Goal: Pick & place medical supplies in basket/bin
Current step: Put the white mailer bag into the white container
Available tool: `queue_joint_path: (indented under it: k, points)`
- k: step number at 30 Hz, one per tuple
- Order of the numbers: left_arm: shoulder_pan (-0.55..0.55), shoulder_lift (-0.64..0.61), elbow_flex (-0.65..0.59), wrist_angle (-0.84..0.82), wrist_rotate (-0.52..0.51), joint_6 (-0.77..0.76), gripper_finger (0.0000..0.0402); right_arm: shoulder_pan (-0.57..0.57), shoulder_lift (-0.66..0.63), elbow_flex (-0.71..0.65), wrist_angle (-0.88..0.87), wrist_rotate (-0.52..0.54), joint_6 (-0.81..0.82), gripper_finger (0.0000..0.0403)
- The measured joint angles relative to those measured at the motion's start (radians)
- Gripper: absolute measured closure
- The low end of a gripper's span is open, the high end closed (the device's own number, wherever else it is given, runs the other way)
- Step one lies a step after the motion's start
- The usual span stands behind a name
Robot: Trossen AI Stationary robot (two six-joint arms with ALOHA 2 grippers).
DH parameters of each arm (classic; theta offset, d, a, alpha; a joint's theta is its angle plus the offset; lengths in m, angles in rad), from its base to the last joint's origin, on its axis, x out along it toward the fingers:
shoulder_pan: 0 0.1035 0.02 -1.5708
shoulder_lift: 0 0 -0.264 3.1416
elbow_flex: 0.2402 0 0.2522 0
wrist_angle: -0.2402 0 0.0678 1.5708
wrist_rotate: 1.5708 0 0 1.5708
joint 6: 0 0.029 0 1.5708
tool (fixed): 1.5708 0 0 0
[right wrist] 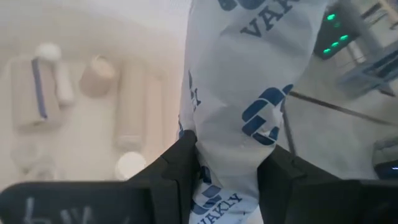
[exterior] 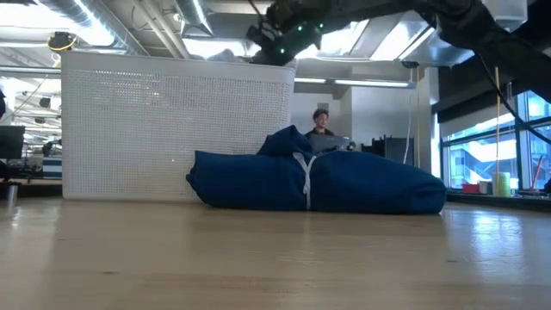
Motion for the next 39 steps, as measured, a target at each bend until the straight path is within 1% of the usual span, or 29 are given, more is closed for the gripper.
queue_joint_path:
  k: [7, 13, 19, 22, 25, 29, 32, 34, 39]
  points:
    - [0.030, 0.014, 0.000, -0.001, 0.001, -0.003, 0.0393, 0.001, 0.075, -0.001, -0.016, -0.016, -0.042, 0.0278]
    - [0.031, 0.037, 0.000, -0.003, 0.003, -0.007, 0.0398, 0.000, 0.126, -0.001, -0.036, -0.015, -0.068, 0.0277]
    - [0.031, 0.066, 0.000, -0.003, 0.045, -0.014, 0.0394, -0.002, 0.159, -0.001, -0.068, -0.005, -0.082, 0.0276]
    - [0.031, 0.082, 0.000, -0.003, 0.050, -0.014, 0.0395, 0.000, 0.171, 0.002, -0.067, -0.002, -0.096, 0.0275]
    - [0.031, 0.094, 0.000, -0.003, 0.051, -0.014, 0.0397, 0.000, 0.179, 0.004, -0.074, 0.017, -0.133, 0.0275]
    - [0.031, 0.101, 0.000, -0.003, 0.052, -0.015, 0.0396, 0.005, 0.179, 0.003, -0.075, 0.033, -0.132, 0.0275]
    - [0.031, 0.100, 0.000, -0.003, 0.053, -0.030, 0.0394, 0.007, 0.177, 0.002, -0.068, 0.066, -0.122, 0.0272]
    - [0.031, 0.100, 0.000, -0.003, 0.053, -0.038, 0.0394, 0.007, 0.177, 0.001, -0.069, 0.094, -0.118, 0.0267]
    - [0.031, 0.099, 0.000, -0.003, 0.053, -0.048, 0.0398, 0.006, 0.177, 0.001, -0.075, 0.122, -0.118, 0.0248]
